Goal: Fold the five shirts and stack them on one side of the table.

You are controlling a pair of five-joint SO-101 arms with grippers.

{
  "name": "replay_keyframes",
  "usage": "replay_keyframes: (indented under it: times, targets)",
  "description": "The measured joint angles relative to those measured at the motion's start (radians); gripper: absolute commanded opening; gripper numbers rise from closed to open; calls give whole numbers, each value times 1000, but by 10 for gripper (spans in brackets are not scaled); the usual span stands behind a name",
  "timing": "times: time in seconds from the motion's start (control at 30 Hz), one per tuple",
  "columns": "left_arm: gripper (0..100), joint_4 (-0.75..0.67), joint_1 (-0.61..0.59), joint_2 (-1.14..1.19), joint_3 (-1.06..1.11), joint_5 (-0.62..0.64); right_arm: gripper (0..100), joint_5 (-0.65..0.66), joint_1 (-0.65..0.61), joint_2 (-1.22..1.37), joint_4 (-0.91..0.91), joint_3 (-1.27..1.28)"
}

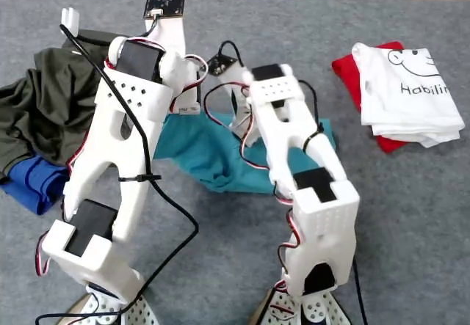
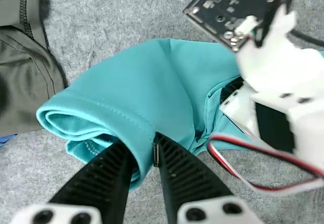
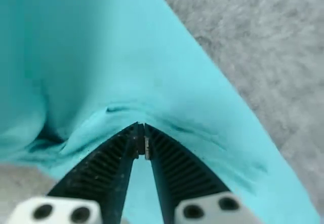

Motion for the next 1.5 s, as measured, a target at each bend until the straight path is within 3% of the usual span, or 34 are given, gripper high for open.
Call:
replay_keyframes:
  times: [0.3,0.47,0.67,0.8,0.93,1.03,1.23,1.5]
  targets:
    - [20,0,0,0,15,0,5,5,149,-290,158,-2]
    - [20,0,46,0,92,0,5,12,396,-451,152,-3]
    - [21,0,141,-2,106,2,5,-114,836,-488,-172,207]
    - [21,0,233,0,98,0,5,-270,1013,-488,-506,479]
    - [21,-54,330,0,77,0,5,-336,1048,-486,-783,669]
    - [21,-112,394,21,75,0,5,-345,1054,-488,-865,701]
    - [21,-195,434,206,11,34,5,-345,1059,-470,-904,704]
    - [21,-198,433,552,-367,49,5,-345,1059,-465,-907,704]
